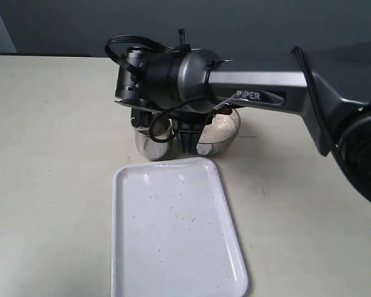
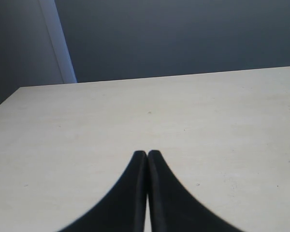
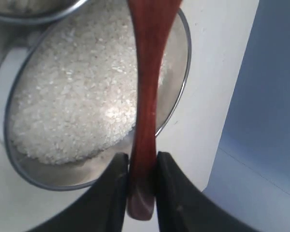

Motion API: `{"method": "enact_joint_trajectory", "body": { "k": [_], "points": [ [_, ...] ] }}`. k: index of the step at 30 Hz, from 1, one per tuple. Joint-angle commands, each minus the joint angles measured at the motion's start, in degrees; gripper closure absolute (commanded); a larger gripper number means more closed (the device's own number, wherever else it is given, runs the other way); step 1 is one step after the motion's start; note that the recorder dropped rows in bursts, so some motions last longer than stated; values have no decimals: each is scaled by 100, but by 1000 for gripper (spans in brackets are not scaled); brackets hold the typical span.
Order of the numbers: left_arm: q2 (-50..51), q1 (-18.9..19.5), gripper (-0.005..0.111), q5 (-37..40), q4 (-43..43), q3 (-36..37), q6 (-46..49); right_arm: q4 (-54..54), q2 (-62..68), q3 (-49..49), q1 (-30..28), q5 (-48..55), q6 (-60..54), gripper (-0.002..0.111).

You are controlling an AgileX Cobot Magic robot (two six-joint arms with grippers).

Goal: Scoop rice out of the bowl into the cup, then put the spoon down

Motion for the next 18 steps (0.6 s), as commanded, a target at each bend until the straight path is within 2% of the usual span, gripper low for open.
{"method": "enact_joint_trajectory", "body": {
  "k": [1, 18],
  "points": [
    [-25, -17, 106, -65, 7, -14, -16, 6, -12, -8, 13, 15, 26, 108],
    [-25, -17, 106, -65, 7, -14, -16, 128, -182, -8, 13, 15, 26, 108]
  ]
}}
